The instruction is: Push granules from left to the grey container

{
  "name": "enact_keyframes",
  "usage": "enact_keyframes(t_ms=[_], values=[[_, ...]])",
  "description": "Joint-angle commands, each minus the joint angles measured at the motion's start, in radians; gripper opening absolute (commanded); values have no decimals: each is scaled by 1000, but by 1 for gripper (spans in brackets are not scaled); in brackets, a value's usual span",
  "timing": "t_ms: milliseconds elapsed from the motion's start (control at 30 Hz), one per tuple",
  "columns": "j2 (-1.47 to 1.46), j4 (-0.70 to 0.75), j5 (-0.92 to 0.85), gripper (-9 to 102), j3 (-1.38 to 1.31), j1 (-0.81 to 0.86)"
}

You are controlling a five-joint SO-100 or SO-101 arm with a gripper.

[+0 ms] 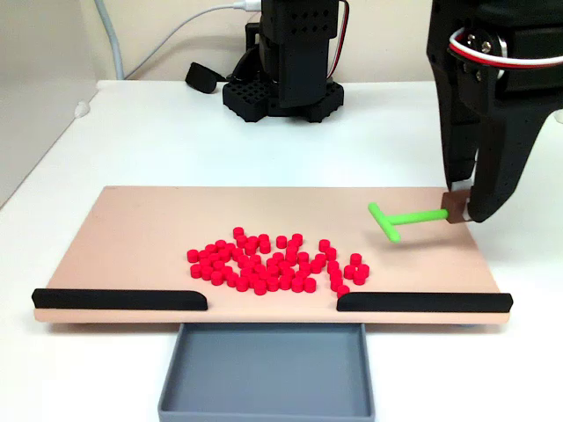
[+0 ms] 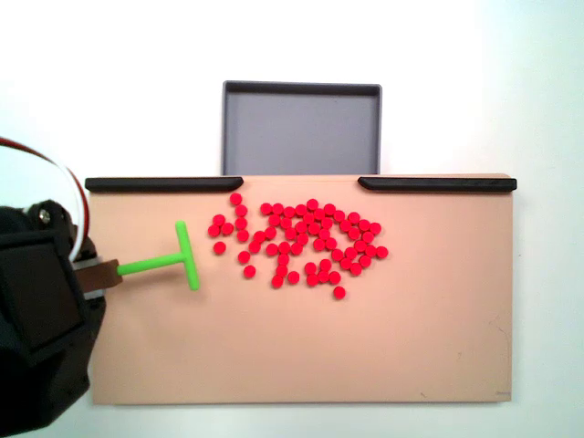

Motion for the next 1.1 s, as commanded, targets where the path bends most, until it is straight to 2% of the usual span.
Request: enact_keyframes(t_ms=[0,1067], values=[[-8,-3,18,0,-60,-15],[-135,-3,14,0,-140,41]])
